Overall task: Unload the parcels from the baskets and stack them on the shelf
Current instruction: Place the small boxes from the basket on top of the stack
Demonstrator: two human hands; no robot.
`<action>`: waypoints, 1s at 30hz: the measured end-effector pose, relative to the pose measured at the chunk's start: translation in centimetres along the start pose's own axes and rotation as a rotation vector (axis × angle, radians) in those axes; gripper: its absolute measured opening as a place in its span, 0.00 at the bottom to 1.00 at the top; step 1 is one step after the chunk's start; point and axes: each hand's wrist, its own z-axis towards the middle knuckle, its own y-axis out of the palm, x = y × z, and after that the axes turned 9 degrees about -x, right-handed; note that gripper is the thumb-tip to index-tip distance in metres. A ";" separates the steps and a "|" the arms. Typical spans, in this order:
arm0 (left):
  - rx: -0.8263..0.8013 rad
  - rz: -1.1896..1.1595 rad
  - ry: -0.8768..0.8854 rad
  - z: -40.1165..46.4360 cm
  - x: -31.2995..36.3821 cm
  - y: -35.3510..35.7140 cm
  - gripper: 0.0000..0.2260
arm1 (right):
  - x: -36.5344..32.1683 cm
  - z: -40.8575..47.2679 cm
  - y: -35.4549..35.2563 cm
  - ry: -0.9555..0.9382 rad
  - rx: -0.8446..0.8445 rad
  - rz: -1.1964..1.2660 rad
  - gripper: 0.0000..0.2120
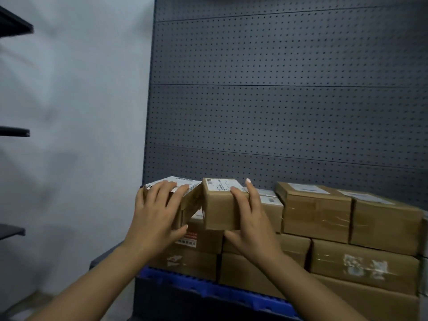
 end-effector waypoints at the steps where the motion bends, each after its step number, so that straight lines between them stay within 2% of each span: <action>1: -0.004 0.004 -0.011 0.5 -0.9 0.6 0.44 | -0.3 1.2 0.9 0.007 -0.014 0.005 0.44; 9: -0.094 0.011 -0.101 3.9 -4.6 6.6 0.45 | -0.5 8.0 7.3 0.042 -0.136 -0.040 0.43; 13: -0.154 -0.005 -0.129 5.5 -4.8 9.2 0.44 | 0.9 9.4 9.4 0.034 -0.173 -0.163 0.43; 17: -0.229 -0.043 -0.106 6.1 -4.1 11.4 0.41 | 2.0 9.8 10.9 0.102 -0.216 -0.378 0.48; 20: -0.290 -0.046 -0.115 5.8 -3.6 12.3 0.43 | 3.0 9.5 12.4 0.091 -0.194 -0.398 0.51; 23: -0.268 -0.032 -0.088 5.3 -4.0 13.1 0.45 | 3.8 9.2 12.8 0.065 -0.163 -0.431 0.49; 26: -0.215 0.086 -0.044 4.9 -4.4 13.2 0.49 | 4.6 9.3 11.3 0.097 -0.145 -0.389 0.44; 30: -0.238 0.073 -0.007 4.6 -3.4 12.9 0.46 | 7.6 9.7 8.5 0.182 -0.190 -0.409 0.43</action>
